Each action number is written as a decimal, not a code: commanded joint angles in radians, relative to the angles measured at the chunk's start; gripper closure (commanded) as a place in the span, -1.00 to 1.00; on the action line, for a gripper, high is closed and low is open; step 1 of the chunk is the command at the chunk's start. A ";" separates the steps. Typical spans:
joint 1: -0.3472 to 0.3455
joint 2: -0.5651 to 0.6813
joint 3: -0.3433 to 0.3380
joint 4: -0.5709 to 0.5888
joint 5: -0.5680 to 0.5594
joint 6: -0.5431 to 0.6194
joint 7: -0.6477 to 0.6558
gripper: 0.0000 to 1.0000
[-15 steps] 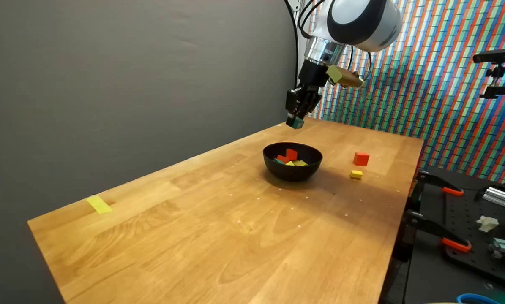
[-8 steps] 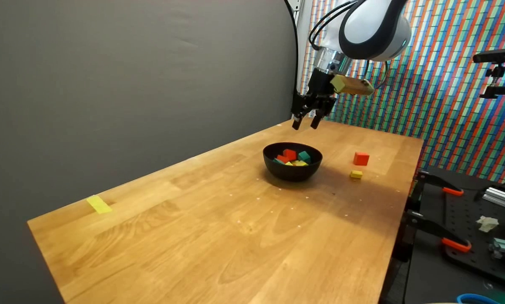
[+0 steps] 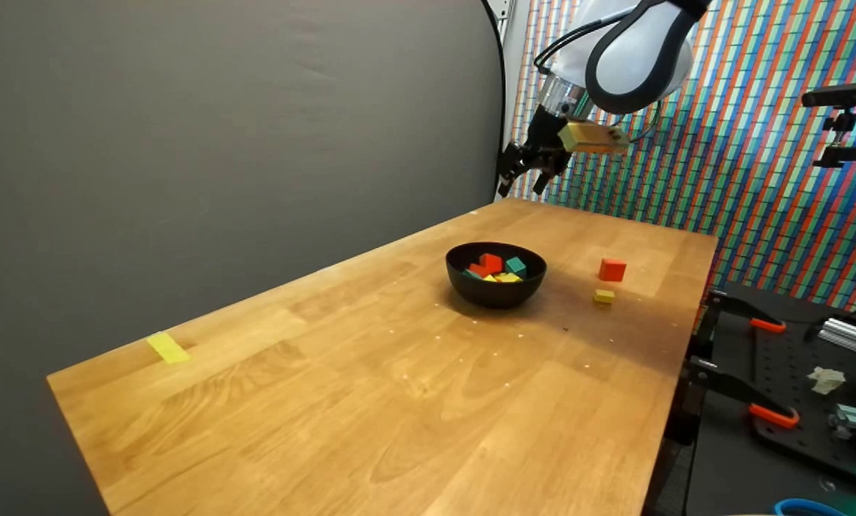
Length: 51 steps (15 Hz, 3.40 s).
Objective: Place all the blocks inside the black bowl
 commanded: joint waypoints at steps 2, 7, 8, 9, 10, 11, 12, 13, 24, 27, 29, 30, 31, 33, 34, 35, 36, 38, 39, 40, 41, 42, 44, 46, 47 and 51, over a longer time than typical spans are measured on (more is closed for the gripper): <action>-0.042 0.183 0.053 0.181 0.092 -0.014 -0.122 -1.00; -0.075 0.366 0.080 0.392 0.143 -0.103 -0.187 -1.00; -0.080 0.395 0.081 0.430 0.148 -0.132 -0.192 -1.00; -0.081 0.424 0.075 0.466 0.149 -0.161 -0.191 -1.00; -0.088 0.447 0.078 0.496 0.152 -0.189 -0.194 -1.00; -0.095 0.469 0.079 0.524 0.153 -0.212 -0.197 -1.00; -0.106 0.490 0.084 0.551 0.158 -0.237 -0.202 -1.00; -0.110 0.508 0.085 0.575 0.160 -0.261 -0.205 -1.00; -0.089 0.519 0.049 0.635 0.135 -0.416 -0.193 0.70; -0.053 0.471 0.015 0.579 0.113 -0.369 -0.165 0.67; -0.009 0.401 -0.018 0.508 0.079 -0.314 -0.148 0.67; 0.018 0.345 -0.034 0.451 0.064 -0.283 -0.128 0.67; 0.038 0.300 -0.042 0.404 0.056 -0.256 -0.112 0.67; 0.019 0.209 0.024 0.311 0.124 -0.235 -0.116 0.67; 0.030 0.164 0.037 0.256 0.136 -0.214 -0.104 0.68; 0.031 0.122 0.062 0.205 0.158 -0.215 -0.104 0.68; 0.029 0.088 0.087 0.155 0.181 -0.212 -0.101 0.67; 0.020 0.043 0.135 0.080 0.233 -0.217 -0.108 0.67; 0.017 0.026 0.155 0.047 0.260 -0.208 -0.110 0.67; 0.014 0.015 0.172 0.016 0.286 -0.196 -0.120 0.67; 0.014 0.007 0.185 -0.011 0.305 -0.175 -0.126 0.11; 0.021 -0.001 0.187 -0.039 0.310 -0.143 -0.115 -0.20; 0.029 0.045 0.175 0.008 0.279 -0.172 -0.106 -0.48; 0.029 0.046 0.176 -0.007 0.279 -0.163 -0.106 -0.29; 0.029 0.049 0.176 -0.004 0.279 -0.164 -0.106 -0.94; 0.027 -0.080 0.100 -0.116 0.234 -0.180 -0.055 -1.00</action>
